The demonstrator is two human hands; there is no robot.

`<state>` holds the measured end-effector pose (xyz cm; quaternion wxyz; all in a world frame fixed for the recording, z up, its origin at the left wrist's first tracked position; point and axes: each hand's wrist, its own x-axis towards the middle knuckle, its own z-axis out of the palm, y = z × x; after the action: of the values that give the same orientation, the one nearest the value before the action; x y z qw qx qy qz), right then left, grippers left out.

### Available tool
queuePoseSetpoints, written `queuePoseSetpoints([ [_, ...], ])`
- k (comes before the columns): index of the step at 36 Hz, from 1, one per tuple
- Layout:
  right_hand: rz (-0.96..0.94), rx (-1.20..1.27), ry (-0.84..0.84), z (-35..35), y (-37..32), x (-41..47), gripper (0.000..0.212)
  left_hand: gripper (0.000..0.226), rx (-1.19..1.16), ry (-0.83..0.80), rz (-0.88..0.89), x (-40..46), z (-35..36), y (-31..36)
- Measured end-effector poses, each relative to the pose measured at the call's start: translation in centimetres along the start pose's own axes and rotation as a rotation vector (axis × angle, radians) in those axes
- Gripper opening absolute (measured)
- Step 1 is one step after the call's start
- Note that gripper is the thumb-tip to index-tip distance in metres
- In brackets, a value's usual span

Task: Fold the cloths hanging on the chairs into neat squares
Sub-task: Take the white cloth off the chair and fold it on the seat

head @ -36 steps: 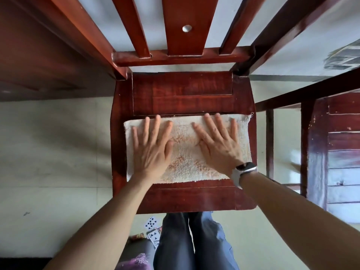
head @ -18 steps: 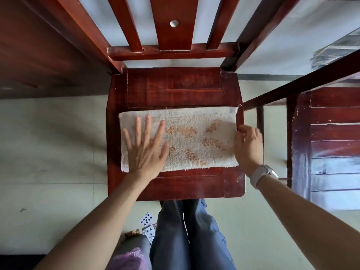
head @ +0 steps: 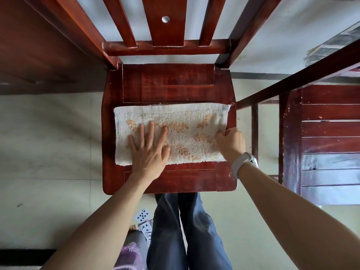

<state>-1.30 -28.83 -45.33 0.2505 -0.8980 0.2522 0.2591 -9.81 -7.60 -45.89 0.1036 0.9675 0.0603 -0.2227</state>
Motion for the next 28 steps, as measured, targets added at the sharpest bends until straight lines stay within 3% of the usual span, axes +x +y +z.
queuePoseSetpoints([
  [2, -0.021, 0.164, -0.030, -1.2, -0.6, -1.0, 0.006, 0.057, -0.069, 0.029, 0.021, -0.1, -0.6, -0.1],
  [6, -0.175, 0.334, -0.099, -3.7, -3.4, -3.5, 0.012, 0.038, -0.381, 0.172, -0.002, -0.7, -2.0, -0.9],
  [10, -0.285, 0.385, -0.215, -3.8, -7.3, -6.0, 0.015, 0.027, -0.909, 0.235, -0.312, -1.9, -4.3, -1.3],
  [15, -0.438, 0.358, -0.415, 0.3, -13.1, -9.7, 0.016, 0.023, -1.700, 0.073, -0.681, -3.5, -6.5, -3.6],
  [18, -0.472, 0.231, -0.521, 3.8, -14.9, -10.9, 0.016, 0.025, -1.910, 0.041, -0.758, -4.3, -6.4, -4.9],
  [21, -0.444, 0.196, -0.610, 5.7, -15.7, -11.0, 0.011, 0.024, -1.952, 0.059, -0.808, -4.7, -5.6, -5.4],
  [23, -0.519, 0.112, -0.497, 5.6, -16.0, -10.5, 0.022, 0.011, -1.867, 0.051, -0.789, -5.0, -5.3, -5.2],
  [25, -0.650, -0.004, -0.332, 5.1, -16.0, -9.3, 0.030, 0.007, -1.638, 0.078, -0.707, -5.0, -5.0, -4.9],
  [28, -0.854, -0.288, -0.187, 4.7, -16.5, -7.2, 0.033, 0.027, -1.199, 0.229, -0.587, -4.7, -4.8, -4.3],
])
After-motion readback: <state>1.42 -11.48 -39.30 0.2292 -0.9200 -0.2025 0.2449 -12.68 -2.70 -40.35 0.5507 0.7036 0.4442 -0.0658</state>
